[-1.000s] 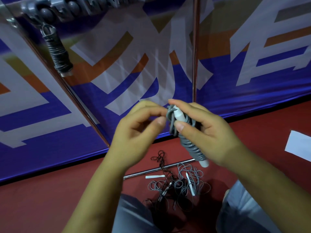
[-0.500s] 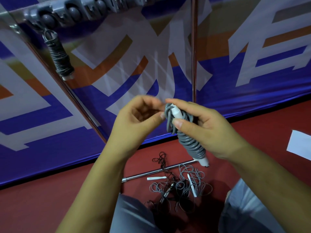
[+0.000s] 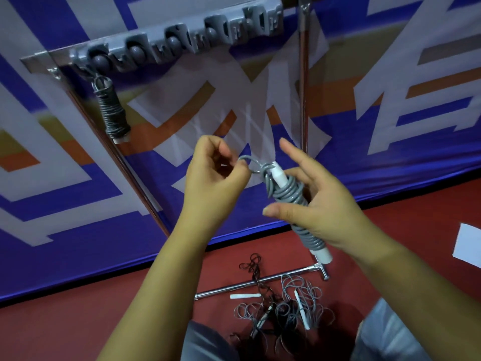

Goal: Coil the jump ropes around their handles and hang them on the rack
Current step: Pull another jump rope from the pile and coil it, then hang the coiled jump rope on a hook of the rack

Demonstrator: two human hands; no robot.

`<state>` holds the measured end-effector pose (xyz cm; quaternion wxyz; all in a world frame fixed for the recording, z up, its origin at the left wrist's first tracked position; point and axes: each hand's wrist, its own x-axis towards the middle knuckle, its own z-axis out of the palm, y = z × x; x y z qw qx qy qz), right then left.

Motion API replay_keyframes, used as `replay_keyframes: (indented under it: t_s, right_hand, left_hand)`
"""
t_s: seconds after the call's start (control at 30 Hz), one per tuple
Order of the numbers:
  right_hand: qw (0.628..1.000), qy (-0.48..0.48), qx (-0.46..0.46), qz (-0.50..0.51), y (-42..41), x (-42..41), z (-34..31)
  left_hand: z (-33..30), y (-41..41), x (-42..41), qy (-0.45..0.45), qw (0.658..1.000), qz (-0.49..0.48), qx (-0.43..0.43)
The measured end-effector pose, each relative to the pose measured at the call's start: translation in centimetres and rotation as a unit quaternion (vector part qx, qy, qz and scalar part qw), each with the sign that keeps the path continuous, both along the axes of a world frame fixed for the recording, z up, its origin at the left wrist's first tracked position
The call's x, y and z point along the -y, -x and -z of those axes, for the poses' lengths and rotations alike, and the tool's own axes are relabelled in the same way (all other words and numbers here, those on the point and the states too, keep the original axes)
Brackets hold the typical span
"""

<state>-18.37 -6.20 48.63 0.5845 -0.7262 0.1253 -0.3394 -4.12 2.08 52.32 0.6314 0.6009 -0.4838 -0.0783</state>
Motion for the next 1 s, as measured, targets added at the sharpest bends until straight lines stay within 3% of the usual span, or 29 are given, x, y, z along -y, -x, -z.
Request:
replay_keyframes:
  t_s: [0.3, 0.5, 0.63, 0.73, 0.9, 1.0]
  right_hand:
    - [0.995, 0.000, 0.063, 0.071, -1.6, 0.6, -1.4]
    - [1.000, 0.019, 0.011, -0.021, -5.7, 2.3, -4.2]
    - [0.996, 0.073, -0.020, -0.057, -9.6, 3.4, -6.5]
    - [0.993, 0.098, -0.025, -0.065, -12.8, 3.7, -8.0]
    - [0.995, 0.088, 0.006, -0.053, -18.5, 3.2, -10.4]
    - [0.996, 0.084, 0.003, -0.021, -22.7, 3.1, -11.5]
  left_hand:
    - [-2.2, -2.1, 0.4, 0.046, 0.995, -0.078, 0.033]
    - [-5.5, -6.3, 0.2, 0.062, 0.994, 0.034, -0.078]
    - [-7.9, -8.8, 0.2, 0.047, 0.991, 0.082, -0.098]
    - [-9.1, -10.2, 0.3, 0.033, 0.993, 0.063, -0.097]
    - [-10.9, -13.5, 0.5, 0.086, 0.978, 0.008, -0.189]
    - [-11.5, -16.3, 0.6, 0.105, 0.973, -0.031, -0.202]
